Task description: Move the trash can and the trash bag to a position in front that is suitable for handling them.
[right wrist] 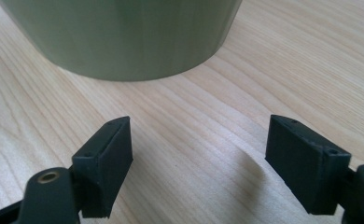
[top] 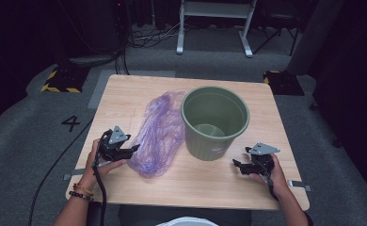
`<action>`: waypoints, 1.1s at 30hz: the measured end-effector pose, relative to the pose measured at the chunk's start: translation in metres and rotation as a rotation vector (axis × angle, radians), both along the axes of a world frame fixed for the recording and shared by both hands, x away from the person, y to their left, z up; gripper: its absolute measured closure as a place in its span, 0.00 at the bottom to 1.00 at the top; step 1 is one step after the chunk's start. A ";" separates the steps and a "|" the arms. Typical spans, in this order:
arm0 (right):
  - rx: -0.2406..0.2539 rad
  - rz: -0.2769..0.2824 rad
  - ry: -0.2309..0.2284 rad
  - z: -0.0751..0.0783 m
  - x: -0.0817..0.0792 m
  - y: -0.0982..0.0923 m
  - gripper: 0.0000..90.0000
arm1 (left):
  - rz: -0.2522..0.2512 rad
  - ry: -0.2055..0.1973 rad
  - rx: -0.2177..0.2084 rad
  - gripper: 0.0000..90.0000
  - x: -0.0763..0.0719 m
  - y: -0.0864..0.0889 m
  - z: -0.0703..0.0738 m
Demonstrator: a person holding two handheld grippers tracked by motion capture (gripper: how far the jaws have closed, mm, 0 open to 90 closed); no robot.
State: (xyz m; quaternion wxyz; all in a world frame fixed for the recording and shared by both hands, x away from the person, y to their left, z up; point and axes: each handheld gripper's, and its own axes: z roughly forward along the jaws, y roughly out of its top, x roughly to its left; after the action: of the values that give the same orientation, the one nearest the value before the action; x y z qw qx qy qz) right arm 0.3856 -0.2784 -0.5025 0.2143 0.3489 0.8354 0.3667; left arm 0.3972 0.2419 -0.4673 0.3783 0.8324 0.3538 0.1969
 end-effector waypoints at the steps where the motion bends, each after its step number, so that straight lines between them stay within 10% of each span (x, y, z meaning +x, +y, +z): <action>1: 0.002 0.001 0.001 0.000 0.000 0.000 0.26 | -0.001 0.026 -0.017 0.51 0.004 0.003 -0.003; 6: 0.004 0.003 0.005 0.000 0.000 0.001 0.26 | -0.044 0.146 -0.060 0.62 0.012 0.006 -0.016; 11: 0.002 0.021 0.002 0.000 -0.001 0.002 0.26 | -0.146 0.200 0.001 0.67 0.004 -0.014 -0.022; 21: 0.007 0.042 0.008 0.000 -0.002 0.002 0.26 | -0.285 0.184 0.014 0.62 -0.019 -0.062 -0.025; 33: 0.007 0.041 0.011 0.000 -0.001 0.002 0.25 | -0.333 0.179 0.000 0.51 -0.036 -0.114 -0.027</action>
State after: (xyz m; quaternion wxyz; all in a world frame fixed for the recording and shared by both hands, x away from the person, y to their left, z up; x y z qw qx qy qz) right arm 0.3844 -0.2768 -0.5027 0.2005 0.3344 0.8423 0.3721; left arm 0.3615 0.1283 -0.4945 0.3725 0.8937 0.2435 0.0567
